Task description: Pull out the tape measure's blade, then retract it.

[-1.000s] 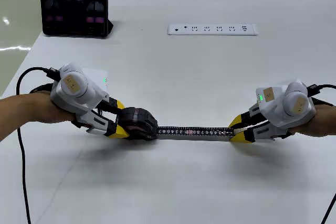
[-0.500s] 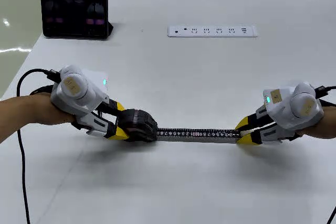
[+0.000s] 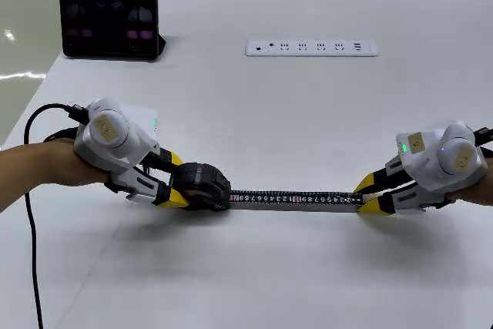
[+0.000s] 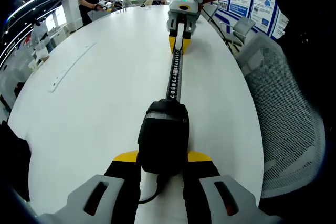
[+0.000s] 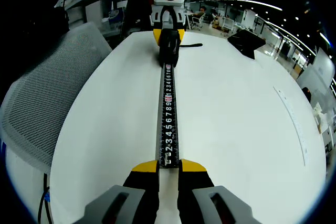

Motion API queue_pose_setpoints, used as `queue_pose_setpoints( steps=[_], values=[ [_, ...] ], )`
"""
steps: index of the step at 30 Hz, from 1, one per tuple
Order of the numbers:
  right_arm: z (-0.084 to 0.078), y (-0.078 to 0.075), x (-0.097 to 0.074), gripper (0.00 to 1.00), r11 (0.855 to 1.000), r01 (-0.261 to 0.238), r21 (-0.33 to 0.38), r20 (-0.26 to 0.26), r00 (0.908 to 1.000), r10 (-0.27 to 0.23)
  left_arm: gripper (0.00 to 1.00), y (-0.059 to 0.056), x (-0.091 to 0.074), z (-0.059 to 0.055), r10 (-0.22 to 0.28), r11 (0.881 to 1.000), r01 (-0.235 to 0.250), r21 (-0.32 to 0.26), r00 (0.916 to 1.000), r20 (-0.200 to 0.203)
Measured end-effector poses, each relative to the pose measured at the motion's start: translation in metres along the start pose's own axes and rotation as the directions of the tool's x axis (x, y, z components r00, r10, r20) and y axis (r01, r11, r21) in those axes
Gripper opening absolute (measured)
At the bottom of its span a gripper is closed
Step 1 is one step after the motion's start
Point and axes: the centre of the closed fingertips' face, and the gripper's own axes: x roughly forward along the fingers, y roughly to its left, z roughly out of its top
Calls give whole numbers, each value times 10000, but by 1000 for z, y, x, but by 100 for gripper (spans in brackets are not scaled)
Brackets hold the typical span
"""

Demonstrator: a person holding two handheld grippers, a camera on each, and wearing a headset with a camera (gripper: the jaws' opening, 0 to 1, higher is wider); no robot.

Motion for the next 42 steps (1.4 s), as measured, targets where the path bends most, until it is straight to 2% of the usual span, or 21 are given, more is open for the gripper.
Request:
queue_pose_setpoints(
  steps=[14, 42],
  values=[
    [-12, 2, -9, 9, 9998, 7, 207, -121, 9999, -4, 25, -1, 1, 1, -27, 10000, 27, 34, 10000, -60],
    [-7, 3, -7, 11, 9999, -110, 99, -364, 9993, 114, 26, 0, 0, 0, 79, 9998, -74, 198, 9996, -279]
  ],
)
